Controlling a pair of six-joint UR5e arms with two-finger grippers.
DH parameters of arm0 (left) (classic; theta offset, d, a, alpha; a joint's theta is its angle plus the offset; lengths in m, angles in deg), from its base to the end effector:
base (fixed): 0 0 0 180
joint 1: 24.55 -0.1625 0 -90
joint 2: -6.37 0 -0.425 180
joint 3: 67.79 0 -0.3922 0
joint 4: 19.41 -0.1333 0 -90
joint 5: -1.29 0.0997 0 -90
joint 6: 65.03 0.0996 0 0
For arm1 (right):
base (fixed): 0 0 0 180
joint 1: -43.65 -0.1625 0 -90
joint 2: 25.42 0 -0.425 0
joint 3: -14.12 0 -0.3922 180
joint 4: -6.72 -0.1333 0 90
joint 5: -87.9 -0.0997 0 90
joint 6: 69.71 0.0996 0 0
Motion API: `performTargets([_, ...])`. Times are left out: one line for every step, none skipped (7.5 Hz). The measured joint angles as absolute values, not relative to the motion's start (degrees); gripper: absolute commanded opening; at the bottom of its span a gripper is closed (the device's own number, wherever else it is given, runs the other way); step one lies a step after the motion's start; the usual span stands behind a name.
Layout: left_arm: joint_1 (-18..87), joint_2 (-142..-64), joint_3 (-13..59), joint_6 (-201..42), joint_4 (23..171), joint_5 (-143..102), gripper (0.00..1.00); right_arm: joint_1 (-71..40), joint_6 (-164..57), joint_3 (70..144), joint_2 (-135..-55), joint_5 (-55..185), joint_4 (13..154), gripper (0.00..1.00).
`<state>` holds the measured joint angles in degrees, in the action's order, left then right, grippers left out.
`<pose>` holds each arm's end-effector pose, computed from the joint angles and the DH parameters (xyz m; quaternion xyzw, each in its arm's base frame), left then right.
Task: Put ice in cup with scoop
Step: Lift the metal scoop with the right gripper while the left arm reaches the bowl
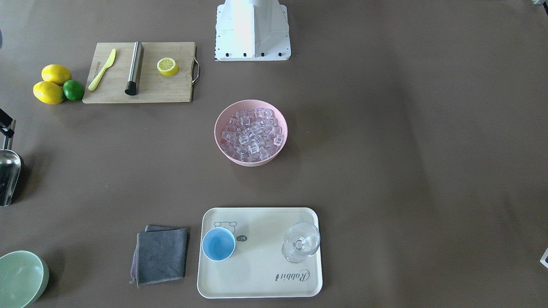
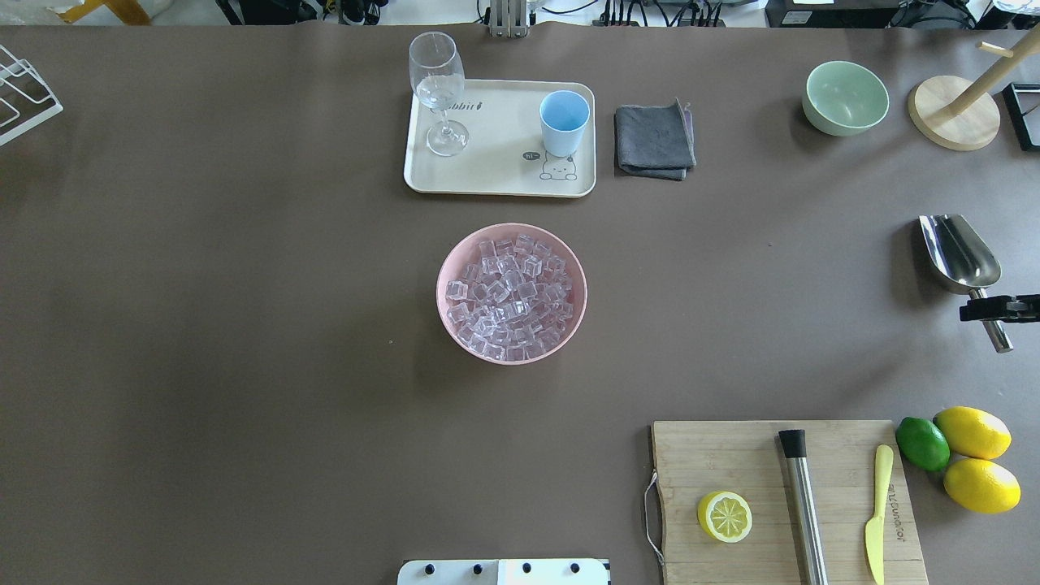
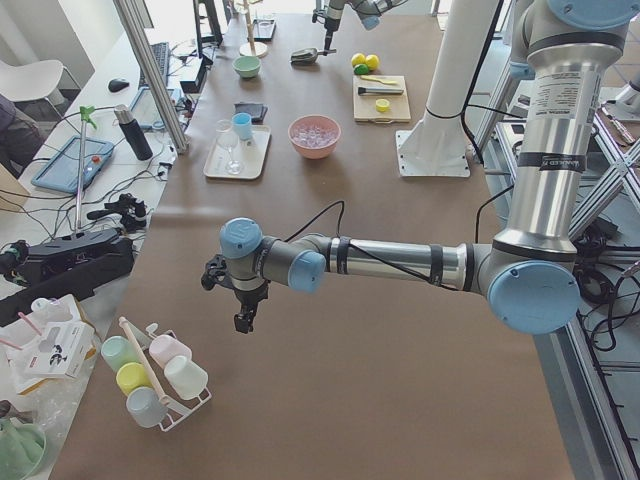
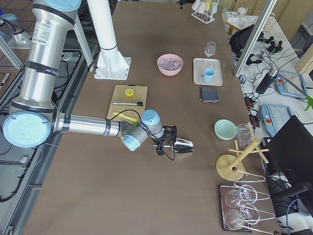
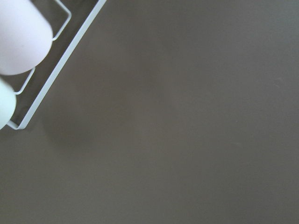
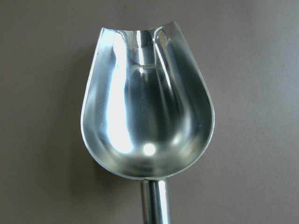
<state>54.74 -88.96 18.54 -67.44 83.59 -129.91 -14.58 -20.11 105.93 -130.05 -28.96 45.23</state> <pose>0.0351 -0.5500 0.6216 0.0788 0.3603 0.1120 0.9227 -0.1400 -0.3937 0.6678 0.1013 -0.3761 0.0663 0.9186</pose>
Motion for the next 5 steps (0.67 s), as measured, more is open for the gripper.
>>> performTargets([52.48, -89.50, 20.03, -67.51, 83.61, -129.69, 0.99, -13.35, -19.96, 105.78, -130.03, -28.43, 44.99, 0.62])
performTargets([49.68, -89.91, 22.08, -67.47, 83.64, -129.58, 0.99, -12.48, -19.93, 105.75, -130.06, -28.23, 44.91, 0.32])
performTargets([46.57, -90.84, 23.68, -67.33, 83.63, -129.60, 0.99, -11.97, -20.06, 105.85, -130.13, -28.21, 44.89, 0.00])
performTargets([44.39, -91.50, 25.48, -67.13, 83.62, -130.63, 0.99, -11.72, -20.26, 106.03, -130.27, -28.34, 44.88, 0.00])
performTargets([42.57, -92.18, 27.26, -67.20, 83.72, -133.91, 0.99, -11.66, -20.45, 106.76, -130.87, -28.59, 44.94, 0.00])
